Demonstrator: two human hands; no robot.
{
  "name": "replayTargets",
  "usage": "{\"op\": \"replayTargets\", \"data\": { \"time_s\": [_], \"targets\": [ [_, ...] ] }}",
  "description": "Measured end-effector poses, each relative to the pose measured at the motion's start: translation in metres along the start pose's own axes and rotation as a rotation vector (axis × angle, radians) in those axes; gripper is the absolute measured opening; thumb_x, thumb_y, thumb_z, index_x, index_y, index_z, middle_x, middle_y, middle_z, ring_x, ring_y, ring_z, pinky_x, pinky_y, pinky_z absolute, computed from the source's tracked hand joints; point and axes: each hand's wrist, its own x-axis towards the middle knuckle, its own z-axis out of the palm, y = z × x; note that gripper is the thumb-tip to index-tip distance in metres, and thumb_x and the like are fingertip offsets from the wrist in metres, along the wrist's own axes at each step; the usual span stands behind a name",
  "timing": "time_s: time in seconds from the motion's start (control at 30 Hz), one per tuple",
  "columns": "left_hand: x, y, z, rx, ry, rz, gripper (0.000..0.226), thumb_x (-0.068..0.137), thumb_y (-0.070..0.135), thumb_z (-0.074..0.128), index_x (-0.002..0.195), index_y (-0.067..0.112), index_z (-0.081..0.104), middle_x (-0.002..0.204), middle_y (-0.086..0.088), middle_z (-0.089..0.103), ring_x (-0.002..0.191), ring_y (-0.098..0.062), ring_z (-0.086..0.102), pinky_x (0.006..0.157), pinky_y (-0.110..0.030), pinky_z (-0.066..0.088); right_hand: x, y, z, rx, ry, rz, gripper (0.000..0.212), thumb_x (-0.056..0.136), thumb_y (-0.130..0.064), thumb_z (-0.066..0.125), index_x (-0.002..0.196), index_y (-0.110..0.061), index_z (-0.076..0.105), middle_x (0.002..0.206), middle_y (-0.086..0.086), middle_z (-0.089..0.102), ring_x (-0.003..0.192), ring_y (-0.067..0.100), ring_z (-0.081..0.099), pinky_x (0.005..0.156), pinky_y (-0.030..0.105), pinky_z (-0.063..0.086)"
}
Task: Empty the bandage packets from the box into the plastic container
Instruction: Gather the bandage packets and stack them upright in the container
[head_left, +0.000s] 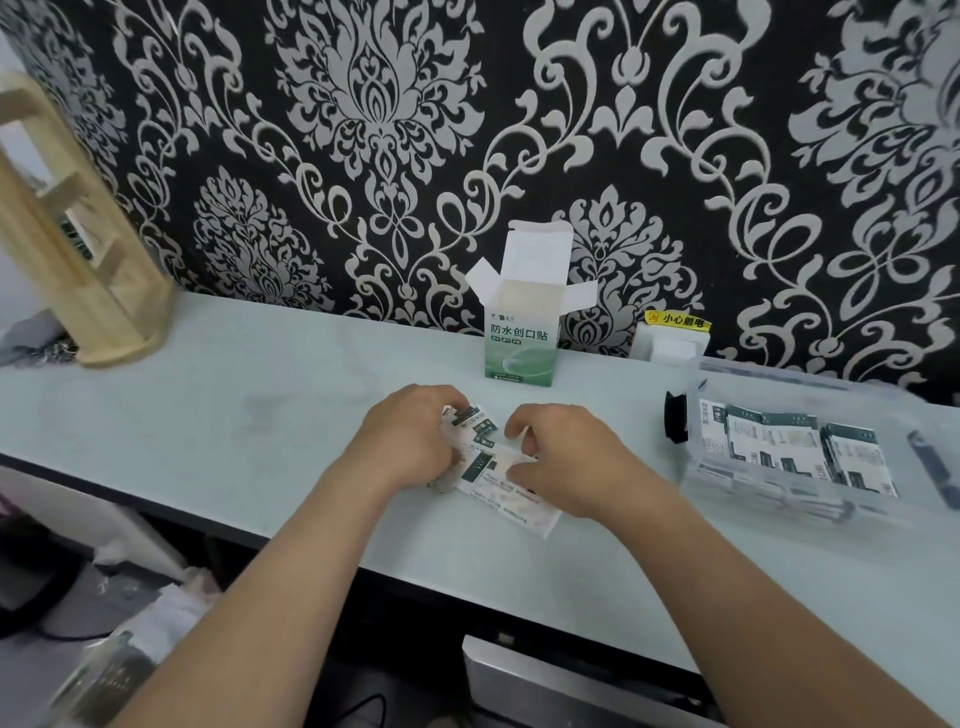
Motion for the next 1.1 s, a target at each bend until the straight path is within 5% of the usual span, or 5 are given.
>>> {"op": "replayTargets", "data": {
  "time_s": [0.33, 0.73, 0.83, 0.93, 1.1],
  "targets": [
    [0.001, -0.004, -0.007, -0.042, -0.103, -0.086, 0.073, 0.071, 0.025, 0.083, 0.135, 0.027, 0.048, 0.132, 0.000, 0.053, 0.112, -0.021, 0.055, 0.095, -0.034, 0.047, 0.000, -0.006, -0.004, 0.001, -0.098, 0.127, 0.028, 0.082, -0.024, 0.067, 0.107, -0.016, 0.059, 0.113, 0.003, 0.061, 0.105, 0.024, 0.055, 0.086, 0.034, 0.048],
    [-0.001, -0.005, -0.018, -0.432, 0.191, 0.018, 0.013, 0.095, 0.027, 0.058, 0.086, 0.022, 0.066, 0.073, -0.001, 0.068, 0.061, -0.016, 0.061, 0.057, -0.030, 0.048, 0.001, 0.004, -0.011, 0.148, 0.031, 0.213, 0.015, 0.091, -0.021, 0.054, 0.083, -0.009, 0.059, 0.077, 0.003, 0.059, 0.076, 0.025, 0.057, 0.054, 0.029, 0.039],
    [-0.005, -0.004, -0.027, -0.785, -0.021, 0.086, 0.016, 0.099, 0.015, 0.050, 0.093, 0.014, 0.064, 0.075, -0.007, 0.068, 0.061, -0.017, 0.066, 0.068, -0.040, 0.056, 0.002, 0.006, -0.018, 0.535, 0.044, 0.280, 0.020, 0.096, -0.015, 0.046, 0.088, -0.005, 0.062, 0.081, 0.010, 0.063, 0.074, 0.028, 0.062, 0.054, 0.027, 0.045],
    [-0.008, -0.002, -0.026, -0.603, -0.230, 0.192, 0.012, 0.095, 0.012, 0.058, 0.091, 0.018, 0.068, 0.066, 0.001, 0.064, 0.053, -0.013, 0.060, 0.054, -0.026, 0.048, -0.005, -0.002, -0.029, 1.128, -0.123, 0.370, 0.024, 0.099, -0.008, 0.042, 0.098, -0.004, 0.066, 0.086, 0.017, 0.071, 0.071, 0.029, 0.068, 0.060, 0.030, 0.060],
    [-0.006, 0.011, -0.018, -0.283, -0.071, 0.297, 0.022, 0.084, 0.021, 0.073, 0.080, 0.041, 0.065, 0.069, 0.015, 0.066, 0.059, 0.003, 0.060, 0.058, -0.016, 0.043, -0.011, -0.001, -0.032, 1.124, -0.397, 0.280, 0.037, 0.101, -0.039, 0.045, 0.105, -0.006, 0.061, 0.090, 0.021, 0.072, 0.074, 0.031, 0.070, 0.063, 0.033, 0.059]
  ]
}}
